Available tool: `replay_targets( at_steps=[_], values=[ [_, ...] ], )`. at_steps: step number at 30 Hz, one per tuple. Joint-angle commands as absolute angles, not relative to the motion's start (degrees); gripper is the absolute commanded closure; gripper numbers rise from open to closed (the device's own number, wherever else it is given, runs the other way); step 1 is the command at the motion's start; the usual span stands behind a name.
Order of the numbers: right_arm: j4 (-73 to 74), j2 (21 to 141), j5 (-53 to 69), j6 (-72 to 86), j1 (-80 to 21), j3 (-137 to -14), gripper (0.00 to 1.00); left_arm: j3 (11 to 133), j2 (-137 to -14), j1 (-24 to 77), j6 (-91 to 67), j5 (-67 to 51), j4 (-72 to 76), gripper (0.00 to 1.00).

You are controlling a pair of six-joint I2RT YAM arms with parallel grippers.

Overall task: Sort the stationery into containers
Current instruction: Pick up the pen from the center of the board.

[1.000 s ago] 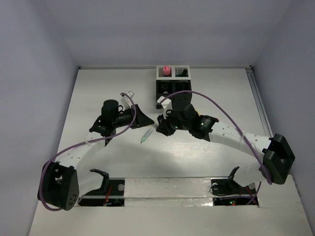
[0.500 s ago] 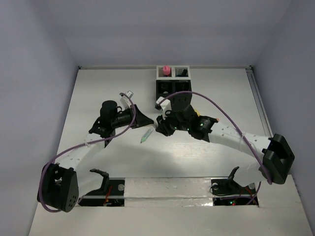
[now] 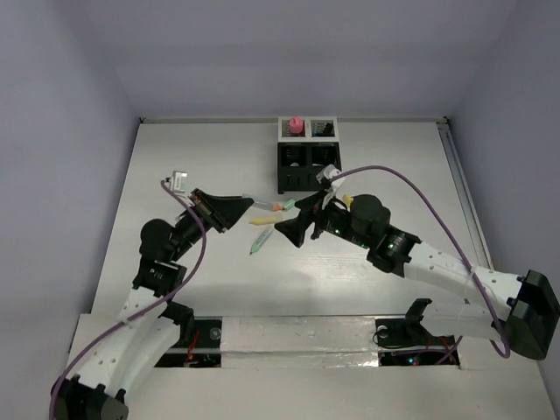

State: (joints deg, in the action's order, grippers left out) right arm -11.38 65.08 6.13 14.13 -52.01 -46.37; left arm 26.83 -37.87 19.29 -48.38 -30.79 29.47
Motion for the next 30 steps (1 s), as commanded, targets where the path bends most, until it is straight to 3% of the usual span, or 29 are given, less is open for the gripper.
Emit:
replay_targets(
  at_steps=[1, 10, 17, 22, 24, 26, 30],
  values=[
    [-36.1, 63.6, 12.1, 26.9, -51.9, -40.8, 0.00, 23.7, -32.1, 19.3, -53.2, -20.8, 38.2, 1.00],
    [-55.6, 75.8, 21.5, 41.4, -51.9, -44.8, 0.00, 18.7, -29.0, 19.3, -59.3, -21.9, 46.7, 1.00],
    [-60.3, 77.5, 18.3, 43.4, -51.9, -46.4, 0.03, 17.8, -28.0, 19.3, -59.8, -22.4, 46.9, 1.00],
    [-62.2, 78.4, 16.5, 44.4, -51.9, -46.9, 0.19, 17.4, -28.0, 19.3, -59.9, -22.9, 47.4, 1.00],
    [-63.3, 79.3, 16.1, 45.1, -51.9, -46.8, 0.31, 17.1, -28.0, 19.3, -60.2, -23.1, 47.6, 1.00],
    [-63.7, 79.9, 15.9, 45.7, -51.9, -47.3, 0.33, 17.1, -27.8, 19.3, -60.2, -23.2, 47.8, 1.00],
    [-64.4, 81.7, 17.3, 46.9, -51.9, -48.5, 0.52, 17.0, -27.7, 19.3, -60.0, -23.5, 47.7, 1.00]
  ],
)
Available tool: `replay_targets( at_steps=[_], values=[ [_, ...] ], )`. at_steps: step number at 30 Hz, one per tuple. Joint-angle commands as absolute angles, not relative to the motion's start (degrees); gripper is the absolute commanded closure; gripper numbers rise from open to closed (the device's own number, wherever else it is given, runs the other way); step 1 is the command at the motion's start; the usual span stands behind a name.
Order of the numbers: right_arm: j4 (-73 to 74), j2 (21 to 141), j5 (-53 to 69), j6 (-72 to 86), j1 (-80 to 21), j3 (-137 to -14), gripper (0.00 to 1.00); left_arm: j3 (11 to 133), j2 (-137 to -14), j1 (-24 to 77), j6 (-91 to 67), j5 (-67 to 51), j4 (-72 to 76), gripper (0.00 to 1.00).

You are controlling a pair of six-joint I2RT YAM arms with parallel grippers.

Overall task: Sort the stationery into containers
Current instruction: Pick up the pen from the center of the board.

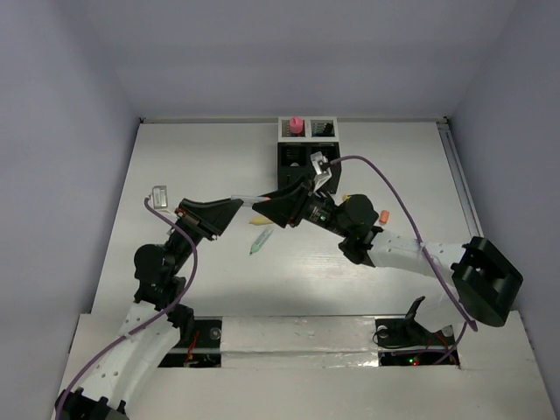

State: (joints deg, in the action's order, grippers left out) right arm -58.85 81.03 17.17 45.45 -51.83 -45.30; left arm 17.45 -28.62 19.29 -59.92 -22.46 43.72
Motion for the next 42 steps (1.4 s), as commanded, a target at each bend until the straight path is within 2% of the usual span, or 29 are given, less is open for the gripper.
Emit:
replay_targets(
  at_steps=[1, 6, 9, 10, 11, 13, 14, 15, 16, 17, 20, 25, 30, 42],
  values=[
    [-64.9, 82.2, 17.5, 47.3, -51.9, -48.7, 0.57, 17.0, -27.6, 19.3, -59.9, -23.5, 47.7, 1.00],
    [-66.3, 82.1, 16.5, 47.8, -51.9, -48.0, 0.91, 17.0, -27.6, 19.3, -59.7, -23.9, 47.5, 1.00],
    [-65.7, 80.9, 14.8, 47.2, -51.9, -46.9, 1.00, 17.7, -28.3, 19.3, -58.6, -27.1, 46.9, 1.00],
    [-61.6, 80.3, 14.2, 45.5, -51.3, -47.2, 1.00, 18.2, -28.7, 19.3, -57.8, -28.2, 46.1, 0.97],
    [-58.0, 78.7, 14.2, 44.3, -51.3, -47.9, 1.00, 19.7, -29.3, 19.3, -55.7, -29.5, 43.9, 0.87],
    [-49.4, 76.8, 15.0, 41.5, -49.1, -51.0, 1.00, 21.7, -29.6, 19.3, -53.1, -34.3, 40.5, 0.78],
    [-38.7, 76.0, 18.7, 38.0, -47.8, -52.9, 1.00, 24.6, -29.6, 19.3, -51.4, -36.3, 35.8, 0.68],
    [-32.9, 75.0, 20.6, 36.5, -46.4, -54.7, 1.00, 26.1, -29.4, 19.3, -47.8, -39.2, 32.8, 0.62],
    [-28.3, 74.7, 23.8, 35.2, -44.7, -58.1, 1.00, 27.5, -29.4, 19.3, -46.0, -40.2, 29.9, 0.57],
    [-18.3, 74.6, 31.3, 34.0, -40.4, -59.9, 1.00, 30.2, -28.8, 19.3, -44.1, -40.9, 23.4, 0.45],
    [-6.5, 73.4, 43.2, 31.1, -34.6, -63.1, 1.00, 32.7, -28.5, 19.3, -38.5, -43.9, 16.5, 0.30],
    [8.7, 71.5, 48.1, 23.6, -34.0, -66.2, 1.00, 33.1, -31.5, 19.3, -34.5, -52.4, 13.4, 0.25],
    [12.7, 71.5, 55.7, 20.5, -34.0, -67.3, 1.00, 32.0, -35.5, 19.3, -34.3, -59.7, 15.6, 0.26],
    [16.4, 77.6, 60.8, 18.8, -37.1, -71.3, 1.00, 31.8, -40.6, 19.3, -33.0, -59.4, 14.9, 0.30]
  ],
)
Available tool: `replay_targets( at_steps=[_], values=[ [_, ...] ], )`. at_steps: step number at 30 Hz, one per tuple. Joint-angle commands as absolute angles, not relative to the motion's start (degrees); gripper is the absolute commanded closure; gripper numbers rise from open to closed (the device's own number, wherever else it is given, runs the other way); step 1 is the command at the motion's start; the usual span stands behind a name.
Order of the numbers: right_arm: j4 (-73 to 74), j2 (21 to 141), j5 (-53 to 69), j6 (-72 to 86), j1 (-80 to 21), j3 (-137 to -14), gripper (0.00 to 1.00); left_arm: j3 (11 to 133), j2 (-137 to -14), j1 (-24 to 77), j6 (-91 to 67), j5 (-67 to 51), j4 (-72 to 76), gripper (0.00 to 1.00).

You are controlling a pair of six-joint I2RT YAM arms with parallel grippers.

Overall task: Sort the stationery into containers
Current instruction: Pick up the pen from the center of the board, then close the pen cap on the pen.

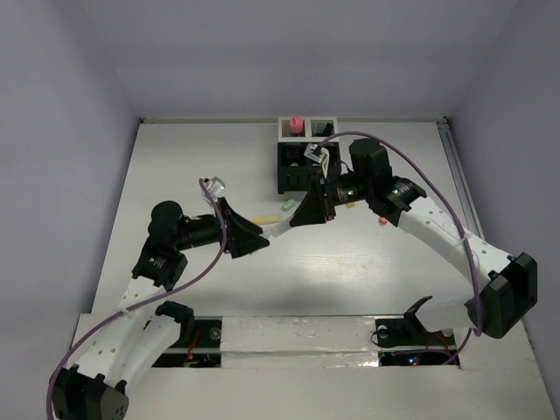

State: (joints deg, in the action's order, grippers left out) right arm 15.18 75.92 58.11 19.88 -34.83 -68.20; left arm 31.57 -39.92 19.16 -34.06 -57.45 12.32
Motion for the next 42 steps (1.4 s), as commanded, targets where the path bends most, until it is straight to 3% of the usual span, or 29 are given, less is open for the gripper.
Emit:
replay_targets(
  at_steps=[1, 4, 7, 8, 19, 25, 29, 30, 32, 33, 36, 37, 42],
  values=[
    [16.5, 79.3, 60.7, 18.7, -37.7, -71.5, 1.00, 31.8, -40.9, 19.9, -33.3, -59.5, 15.2, 0.30],
    [16.7, 81.6, 60.0, 18.2, -39.9, -73.3, 1.00, 31.5, -42.2, 20.6, -33.1, -59.7, 15.6, 0.33],
    [16.6, 83.8, 60.0, 17.8, -40.6, -74.9, 1.00, 31.5, -42.8, 21.7, -32.8, -59.6, 15.6, 0.44],
    [17.7, 85.8, 60.2, 17.2, -41.1, -76.4, 1.00, 31.7, -43.2, 22.2, -31.7, -59.5, 14.1, 0.54],
    [20.8, 88.3, 59.5, 15.3, -41.1, -79.6, 1.00, 32.3, -43.2, 24.5, -29.4, -58.5, 12.1, 0.73],
    [23.6, 89.4, 59.1, 13.8, -41.1, -81.6, 1.00, 33.0, -43.2, 25.0, -27.9, -57.0, 10.7, 1.00],
    [24.3, 90.3, 58.6, 13.0, -41.7, -82.4, 1.00, 34.4, -42.8, 25.0, -25.7, -54.1, 7.9, 1.00],
    [24.5, 90.1, 58.2, 12.8, -41.7, -82.4, 0.93, 34.6, -42.5, 25.0, -25.1, -52.1, 7.0, 1.00],
    [24.3, 89.0, 54.4, 12.0, -41.7, -81.9, 0.70, 35.1, -41.3, 25.0, -24.3, -50.5, 5.7, 1.00],
    [23.6, 86.8, 52.6, 11.9, -41.7, -81.4, 0.45, 35.3, -40.9, 25.0, -24.0, -48.6, 5.4, 1.00],
    [20.7, 82.0, 46.1, 12.9, -40.8, -79.0, 0.07, 36.0, -39.1, 25.0, -23.0, -42.3, 2.8, 1.00],
    [20.4, 80.8, 43.9, 13.2, -39.9, -78.5, 0.01, 36.3, -38.9, 25.0, -22.6, -40.5, 2.0, 1.00],
    [13.4, 70.9, 24.2, 18.7, -34.7, -68.7, 0.00, 36.6, -36.5, 25.0, -21.9, -32.8, -1.6, 1.00]
  ],
)
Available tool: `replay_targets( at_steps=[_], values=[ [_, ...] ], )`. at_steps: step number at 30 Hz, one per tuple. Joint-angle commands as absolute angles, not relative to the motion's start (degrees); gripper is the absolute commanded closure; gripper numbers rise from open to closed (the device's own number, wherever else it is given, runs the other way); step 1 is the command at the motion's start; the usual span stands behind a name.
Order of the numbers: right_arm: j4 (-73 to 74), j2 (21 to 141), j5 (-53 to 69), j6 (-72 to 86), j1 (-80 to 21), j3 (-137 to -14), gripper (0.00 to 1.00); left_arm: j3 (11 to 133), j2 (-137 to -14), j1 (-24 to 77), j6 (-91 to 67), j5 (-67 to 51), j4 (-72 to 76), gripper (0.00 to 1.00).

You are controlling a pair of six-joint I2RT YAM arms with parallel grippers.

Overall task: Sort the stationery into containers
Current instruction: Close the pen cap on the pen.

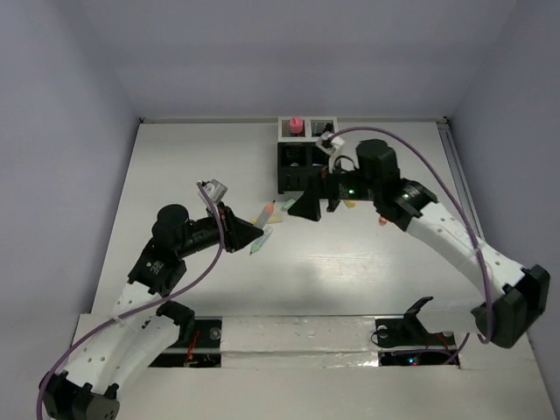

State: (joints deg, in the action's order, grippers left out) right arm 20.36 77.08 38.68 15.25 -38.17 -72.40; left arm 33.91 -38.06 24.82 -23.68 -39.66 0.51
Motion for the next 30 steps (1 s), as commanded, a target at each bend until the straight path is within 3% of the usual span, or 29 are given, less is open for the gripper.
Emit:
replay_targets(
  at_steps=[1, 3, 4, 5, 6, 9, 12, 18, 21, 22, 30],
  values=[
    [12.2, 68.3, 22.3, 19.2, -33.9, -67.1, 0.00, 36.6, -36.0, 25.0, -21.8, -32.0, -1.9, 1.00],
    [12.6, 66.1, 12.5, 21.5, -32.8, -63.4, 0.12, 36.4, -34.8, 25.0, -21.7, -30.0, -2.8, 1.00],
    [15.0, 65.3, 7.4, 22.5, -31.7, -62.6, 0.32, 36.2, -34.5, 25.0, -21.7, -29.5, -3.1, 1.00],
    [16.5, 64.9, 3.4, 24.6, -30.3, -61.8, 0.40, 36.0, -33.8, 25.0, -21.7, -29.3, -3.3, 1.00],
    [18.5, 65.0, -3.9, 25.8, -28.7, -60.7, 0.57, 35.9, -33.6, 25.0, -21.7, -28.6, -3.4, 1.00],
    [23.8, 67.9, -9.9, 29.9, -19.4, -58.7, 0.74, 35.9, -32.4, 25.0, -21.5, -27.4, -4.1, 1.00],
    [22.3, 70.8, -6.5, 31.6, -9.9, -53.9, 0.83, 35.9, -31.2, 25.0, -21.3, -27.4, -4.2, 1.00],
    [20.8, 75.2, -10.5, 29.3, -4.9, -51.3, 0.75, 35.7, -29.1, 26.3, -21.1, -27.0, -4.4, 1.00],
    [20.4, 77.3, -10.5, 28.0, -3.5, -50.9, 0.37, 35.8, -28.2, 26.9, -21.1, -26.3, -4.7, 1.00],
    [20.4, 78.0, -10.3, 27.6, -3.5, -51.1, 0.33, 35.8, -28.0, 26.9, -21.1, -26.1, -4.7, 1.00],
    [22.3, 89.5, -9.3, 23.9, -3.5, -55.0, 0.35, 35.8, -27.6, 28.6, -21.2, -25.8, -4.7, 1.00]
  ],
)
